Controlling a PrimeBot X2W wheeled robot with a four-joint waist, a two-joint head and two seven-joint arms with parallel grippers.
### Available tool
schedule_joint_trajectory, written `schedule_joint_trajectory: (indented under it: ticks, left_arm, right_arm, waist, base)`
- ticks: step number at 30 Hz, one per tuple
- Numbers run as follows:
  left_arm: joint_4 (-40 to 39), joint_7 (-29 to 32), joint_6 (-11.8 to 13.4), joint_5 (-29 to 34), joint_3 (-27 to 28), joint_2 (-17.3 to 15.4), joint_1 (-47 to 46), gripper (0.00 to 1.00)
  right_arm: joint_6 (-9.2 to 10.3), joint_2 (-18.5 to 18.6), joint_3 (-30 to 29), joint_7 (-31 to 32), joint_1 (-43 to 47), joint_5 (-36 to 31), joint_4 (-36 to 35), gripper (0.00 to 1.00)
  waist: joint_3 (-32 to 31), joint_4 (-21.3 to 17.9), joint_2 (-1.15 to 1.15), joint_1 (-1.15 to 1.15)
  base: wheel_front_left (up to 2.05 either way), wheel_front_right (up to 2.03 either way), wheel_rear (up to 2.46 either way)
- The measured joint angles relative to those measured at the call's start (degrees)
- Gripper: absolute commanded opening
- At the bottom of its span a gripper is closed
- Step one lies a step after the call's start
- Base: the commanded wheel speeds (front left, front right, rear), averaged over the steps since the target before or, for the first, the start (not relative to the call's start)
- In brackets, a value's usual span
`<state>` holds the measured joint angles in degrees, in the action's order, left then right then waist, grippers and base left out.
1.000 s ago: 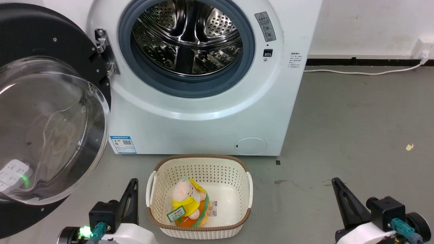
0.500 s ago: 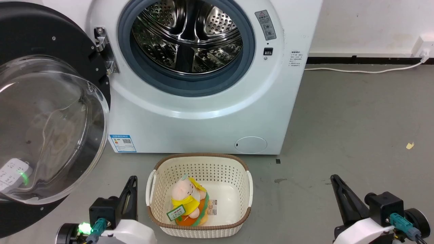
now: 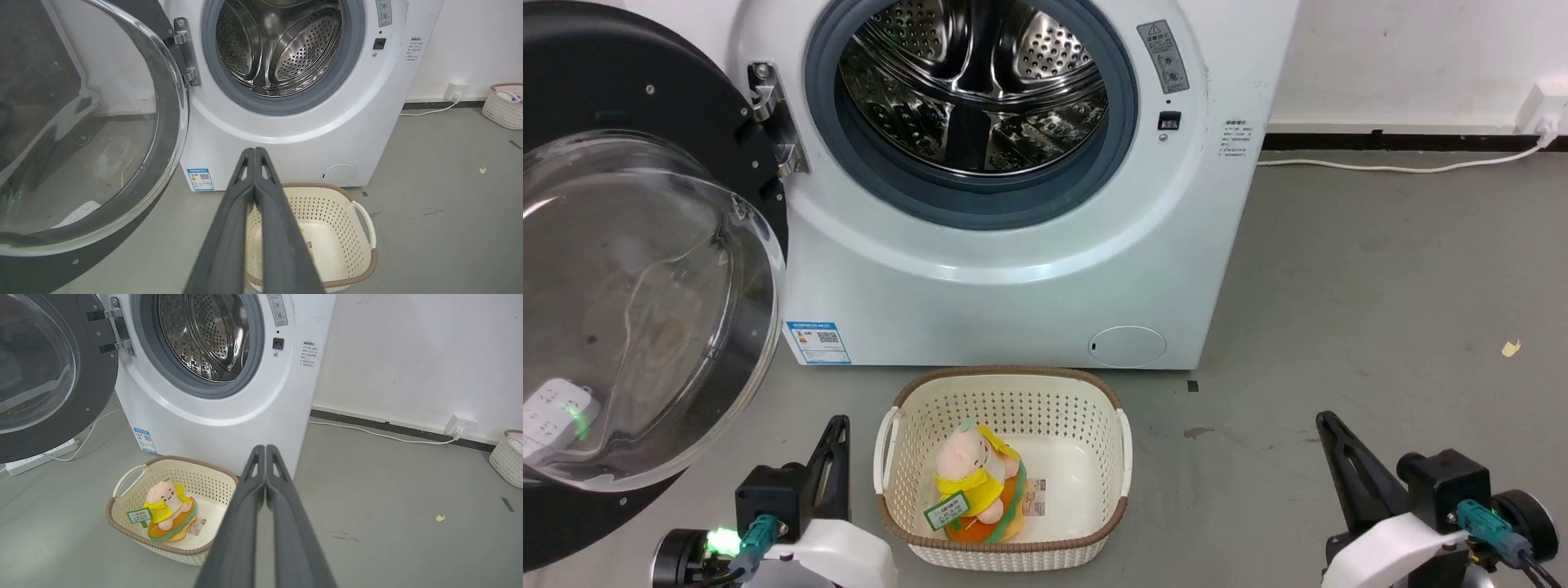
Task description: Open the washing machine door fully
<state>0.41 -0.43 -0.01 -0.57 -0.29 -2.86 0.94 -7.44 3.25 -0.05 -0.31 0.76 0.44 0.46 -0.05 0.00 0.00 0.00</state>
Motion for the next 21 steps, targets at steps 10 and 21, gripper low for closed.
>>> schedule_joint_trajectory:
  ticks: [10, 21]
  left_arm:
    - [-0.19, 0.43, 0.00, 0.41, 0.27, 0.01, -0.07, 0.00]
    - [-0.19, 0.43, 0.00, 0.41, 0.31, 0.01, -0.07, 0.00]
  right_arm:
    - [0.00, -0.02, 0.08, 0.23, -0.09, -0.01, -0.18, 0.00]
    - [0.00, -0.04, 0.09, 0.23, -0.09, -0.01, -0.19, 0.00]
  waist:
    - [0.05, 0.00, 0.00, 0.00]
    - [0.05, 0.00, 0.00, 0.00]
  base:
    - [0.00, 0.00, 0.00]
    - [0.00, 0.00, 0.00]
